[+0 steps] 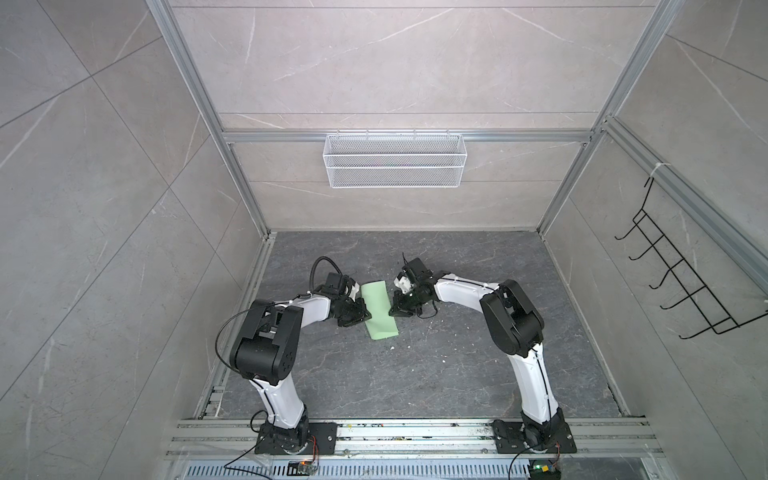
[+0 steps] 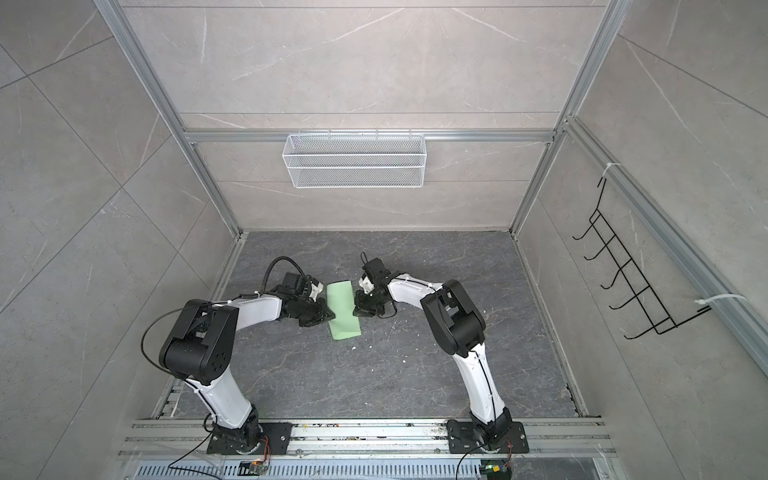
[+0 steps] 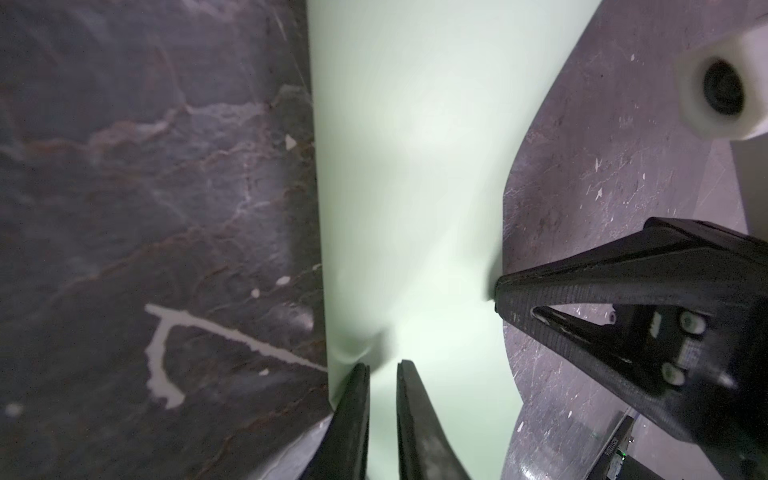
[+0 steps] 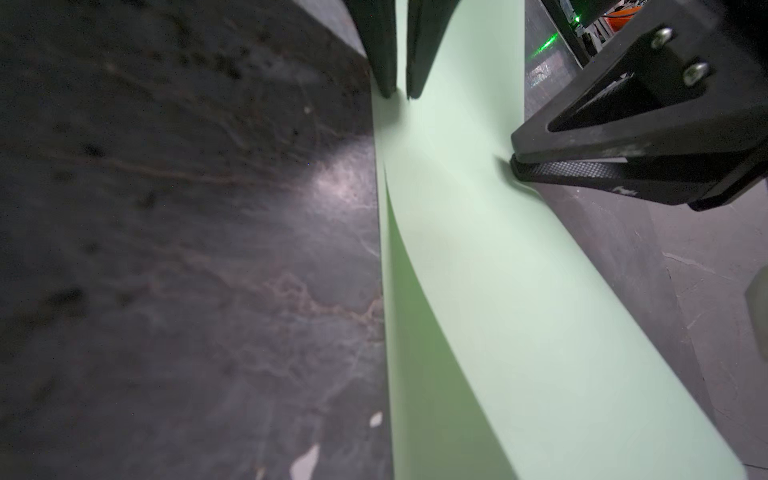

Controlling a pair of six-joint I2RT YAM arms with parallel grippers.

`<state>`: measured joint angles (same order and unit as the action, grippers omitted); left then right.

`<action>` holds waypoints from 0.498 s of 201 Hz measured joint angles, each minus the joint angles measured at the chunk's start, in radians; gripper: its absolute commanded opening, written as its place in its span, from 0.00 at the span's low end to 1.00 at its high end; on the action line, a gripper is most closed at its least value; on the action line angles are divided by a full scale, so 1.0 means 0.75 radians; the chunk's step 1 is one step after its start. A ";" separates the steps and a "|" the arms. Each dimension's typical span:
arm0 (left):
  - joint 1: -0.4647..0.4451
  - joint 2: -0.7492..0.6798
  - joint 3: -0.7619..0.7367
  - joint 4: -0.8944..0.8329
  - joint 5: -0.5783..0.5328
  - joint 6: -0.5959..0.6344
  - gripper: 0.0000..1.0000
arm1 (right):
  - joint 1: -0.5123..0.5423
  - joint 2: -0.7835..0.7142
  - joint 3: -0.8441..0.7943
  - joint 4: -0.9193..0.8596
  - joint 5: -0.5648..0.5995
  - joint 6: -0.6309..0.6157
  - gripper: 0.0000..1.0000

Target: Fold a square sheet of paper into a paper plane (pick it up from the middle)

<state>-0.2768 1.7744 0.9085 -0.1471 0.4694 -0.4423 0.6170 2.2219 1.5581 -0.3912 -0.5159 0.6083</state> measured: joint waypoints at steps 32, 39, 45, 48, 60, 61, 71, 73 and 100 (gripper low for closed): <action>0.002 0.000 0.000 -0.007 -0.007 -0.004 0.14 | 0.000 0.000 0.005 -0.005 0.001 0.000 0.12; 0.002 0.000 0.000 -0.008 -0.010 -0.004 0.14 | 0.000 0.002 0.008 -0.008 0.001 0.000 0.12; 0.002 0.000 0.000 -0.010 -0.018 -0.004 0.13 | 0.000 0.003 0.010 -0.011 0.001 0.000 0.12; 0.002 0.000 0.000 -0.011 -0.019 -0.004 0.12 | 0.000 0.003 0.010 -0.012 0.001 0.000 0.12; 0.002 -0.002 0.000 -0.013 -0.029 -0.004 0.10 | 0.000 0.005 0.014 -0.016 0.002 0.000 0.12; 0.002 -0.002 0.000 -0.013 -0.028 -0.004 0.10 | 0.000 0.005 0.015 -0.017 0.002 0.001 0.12; 0.002 -0.002 -0.001 -0.016 -0.031 -0.004 0.09 | 0.000 0.006 0.016 -0.018 0.001 0.000 0.12; 0.002 -0.002 -0.001 -0.016 -0.032 -0.004 0.08 | 0.000 0.006 0.017 -0.019 0.001 0.000 0.12; -0.004 -0.004 -0.005 -0.012 -0.031 -0.011 0.07 | 0.000 0.006 0.017 -0.016 -0.005 -0.001 0.13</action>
<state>-0.2794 1.7718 0.9047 -0.1562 0.4461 -0.4503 0.6170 2.2261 1.5711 -0.4030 -0.5194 0.6075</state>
